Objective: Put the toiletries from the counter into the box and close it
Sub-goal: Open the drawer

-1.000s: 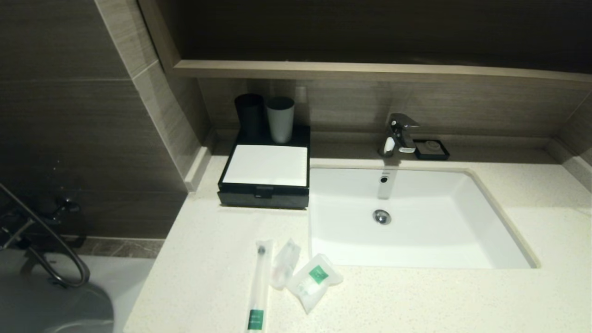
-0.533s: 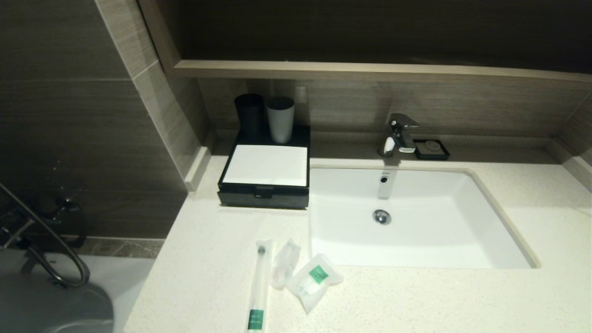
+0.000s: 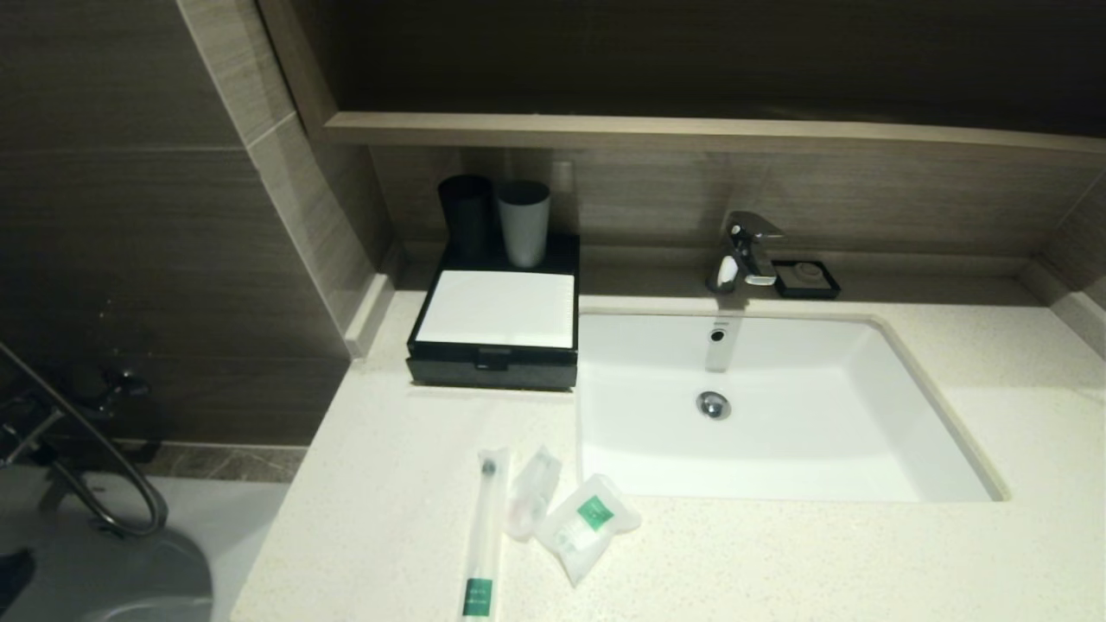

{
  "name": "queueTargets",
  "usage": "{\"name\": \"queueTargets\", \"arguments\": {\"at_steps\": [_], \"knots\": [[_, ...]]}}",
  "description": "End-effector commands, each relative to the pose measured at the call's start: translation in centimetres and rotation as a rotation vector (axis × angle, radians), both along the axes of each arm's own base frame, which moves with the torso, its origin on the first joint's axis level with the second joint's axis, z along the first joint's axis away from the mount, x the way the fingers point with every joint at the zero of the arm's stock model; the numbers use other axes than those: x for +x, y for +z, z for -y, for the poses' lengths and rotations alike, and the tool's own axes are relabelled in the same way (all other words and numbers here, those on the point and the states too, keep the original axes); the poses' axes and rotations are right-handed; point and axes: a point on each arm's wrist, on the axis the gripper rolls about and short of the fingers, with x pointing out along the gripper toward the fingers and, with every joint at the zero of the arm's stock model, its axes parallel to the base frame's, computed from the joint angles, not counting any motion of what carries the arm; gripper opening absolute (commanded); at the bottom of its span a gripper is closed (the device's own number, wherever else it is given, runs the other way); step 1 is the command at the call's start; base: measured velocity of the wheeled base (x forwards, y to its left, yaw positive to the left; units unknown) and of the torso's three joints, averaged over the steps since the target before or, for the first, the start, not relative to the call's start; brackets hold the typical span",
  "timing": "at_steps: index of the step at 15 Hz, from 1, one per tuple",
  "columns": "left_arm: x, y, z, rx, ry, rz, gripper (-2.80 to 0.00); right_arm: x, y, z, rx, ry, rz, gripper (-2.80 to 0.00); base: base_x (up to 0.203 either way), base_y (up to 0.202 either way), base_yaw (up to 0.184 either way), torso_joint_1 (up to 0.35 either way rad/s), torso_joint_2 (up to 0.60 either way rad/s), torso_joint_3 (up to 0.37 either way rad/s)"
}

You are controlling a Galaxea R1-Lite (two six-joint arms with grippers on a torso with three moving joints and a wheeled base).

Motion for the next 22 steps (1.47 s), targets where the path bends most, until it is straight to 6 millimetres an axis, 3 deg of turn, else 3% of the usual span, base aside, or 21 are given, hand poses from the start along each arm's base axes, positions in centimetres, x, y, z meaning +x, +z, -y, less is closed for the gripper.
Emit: {"name": "queueTargets", "arguments": {"at_steps": [1,11,16,19,22], "knots": [[3.0,1.1,0.0,-0.003,-0.014,-0.120,-2.80,0.0,0.0,0.0,0.001,0.000,-0.001,-2.80,0.000,0.000,0.000,0.000,0.00,0.000],[12.1,2.6,1.2,0.003,-0.107,-0.379,-2.80,0.0,0.0,0.0,0.001,0.000,0.000,-2.80,0.000,0.000,0.000,0.000,0.00,0.000],[14.2,2.5,5.3,-0.005,-0.190,-0.454,-2.80,0.0,0.0,0.0,0.001,0.000,-0.001,-2.80,0.000,0.000,0.000,0.000,0.00,0.000],[16.0,1.8,8.1,-0.007,-0.160,-0.512,-2.80,0.0,0.0,0.0,0.001,0.000,0.000,-2.80,0.000,0.000,0.000,0.000,0.00,0.000],[18.0,1.9,9.6,-0.019,-0.131,-0.516,-2.80,0.0,0.0,0.0,0.001,0.000,-0.001,-2.80,0.000,0.000,0.000,0.000,0.00,0.000]]}}
